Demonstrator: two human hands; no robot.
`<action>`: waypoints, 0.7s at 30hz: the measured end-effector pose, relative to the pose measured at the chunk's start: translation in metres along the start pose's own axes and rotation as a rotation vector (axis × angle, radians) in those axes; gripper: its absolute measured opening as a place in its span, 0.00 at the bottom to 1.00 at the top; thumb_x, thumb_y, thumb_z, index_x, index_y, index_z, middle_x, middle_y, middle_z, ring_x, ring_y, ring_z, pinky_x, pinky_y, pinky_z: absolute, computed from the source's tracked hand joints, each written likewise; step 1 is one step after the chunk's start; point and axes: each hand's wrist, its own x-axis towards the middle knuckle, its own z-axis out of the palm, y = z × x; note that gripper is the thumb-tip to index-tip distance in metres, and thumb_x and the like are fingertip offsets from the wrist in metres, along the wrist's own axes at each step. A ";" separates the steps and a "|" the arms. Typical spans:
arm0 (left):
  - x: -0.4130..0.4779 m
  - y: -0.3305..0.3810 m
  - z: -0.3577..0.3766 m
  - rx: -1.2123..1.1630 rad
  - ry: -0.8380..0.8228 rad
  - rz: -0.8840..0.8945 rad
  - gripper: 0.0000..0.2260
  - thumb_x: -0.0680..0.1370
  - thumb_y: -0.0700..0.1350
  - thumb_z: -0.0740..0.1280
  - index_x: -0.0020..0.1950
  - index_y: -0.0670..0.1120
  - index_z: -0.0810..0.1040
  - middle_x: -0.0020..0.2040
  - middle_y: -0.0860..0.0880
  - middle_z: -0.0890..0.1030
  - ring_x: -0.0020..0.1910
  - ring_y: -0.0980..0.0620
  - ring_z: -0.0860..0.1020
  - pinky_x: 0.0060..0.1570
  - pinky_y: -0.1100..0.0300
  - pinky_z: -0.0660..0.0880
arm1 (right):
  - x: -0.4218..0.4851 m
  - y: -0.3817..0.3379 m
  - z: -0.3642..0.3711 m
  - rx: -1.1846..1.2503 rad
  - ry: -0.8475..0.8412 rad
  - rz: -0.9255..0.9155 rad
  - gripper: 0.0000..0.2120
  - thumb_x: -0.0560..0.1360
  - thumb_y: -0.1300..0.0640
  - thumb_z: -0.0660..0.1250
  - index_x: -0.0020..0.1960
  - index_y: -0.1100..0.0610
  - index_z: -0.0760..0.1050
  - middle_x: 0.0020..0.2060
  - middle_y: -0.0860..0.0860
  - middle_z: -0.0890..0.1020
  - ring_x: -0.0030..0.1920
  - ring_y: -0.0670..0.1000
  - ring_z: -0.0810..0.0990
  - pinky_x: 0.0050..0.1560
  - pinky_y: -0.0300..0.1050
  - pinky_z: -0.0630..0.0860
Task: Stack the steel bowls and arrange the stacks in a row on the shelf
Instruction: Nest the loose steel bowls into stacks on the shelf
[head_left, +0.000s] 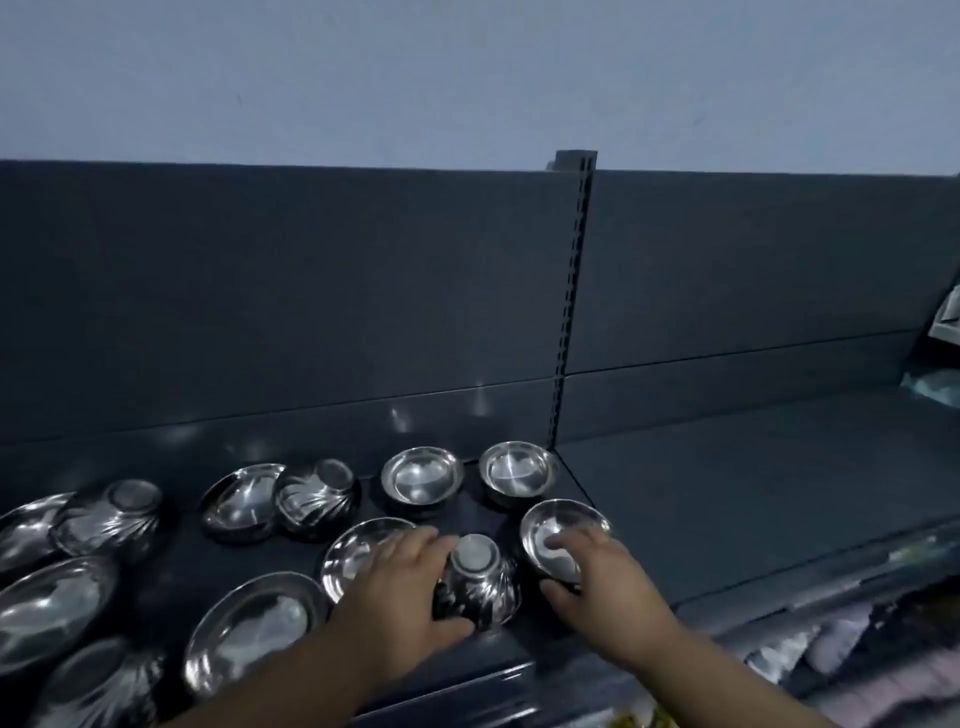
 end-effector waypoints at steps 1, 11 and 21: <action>0.007 0.004 0.001 0.003 -0.040 0.005 0.40 0.71 0.66 0.65 0.78 0.57 0.50 0.78 0.53 0.51 0.77 0.50 0.50 0.74 0.53 0.46 | 0.006 0.006 0.000 0.015 0.007 -0.006 0.22 0.75 0.46 0.68 0.68 0.48 0.72 0.67 0.44 0.72 0.66 0.47 0.70 0.64 0.36 0.67; 0.066 0.015 0.016 0.241 -0.189 0.111 0.48 0.67 0.66 0.69 0.78 0.54 0.48 0.77 0.50 0.56 0.75 0.48 0.58 0.75 0.50 0.42 | 0.045 0.042 -0.002 0.004 -0.049 0.091 0.25 0.75 0.47 0.68 0.71 0.46 0.69 0.72 0.44 0.66 0.72 0.48 0.63 0.70 0.39 0.63; 0.093 0.015 0.024 0.222 -0.202 0.100 0.49 0.66 0.68 0.68 0.78 0.54 0.46 0.77 0.49 0.56 0.74 0.48 0.60 0.75 0.52 0.46 | 0.059 0.058 -0.001 0.049 -0.113 0.122 0.26 0.75 0.48 0.68 0.71 0.43 0.67 0.72 0.44 0.64 0.65 0.48 0.73 0.62 0.40 0.73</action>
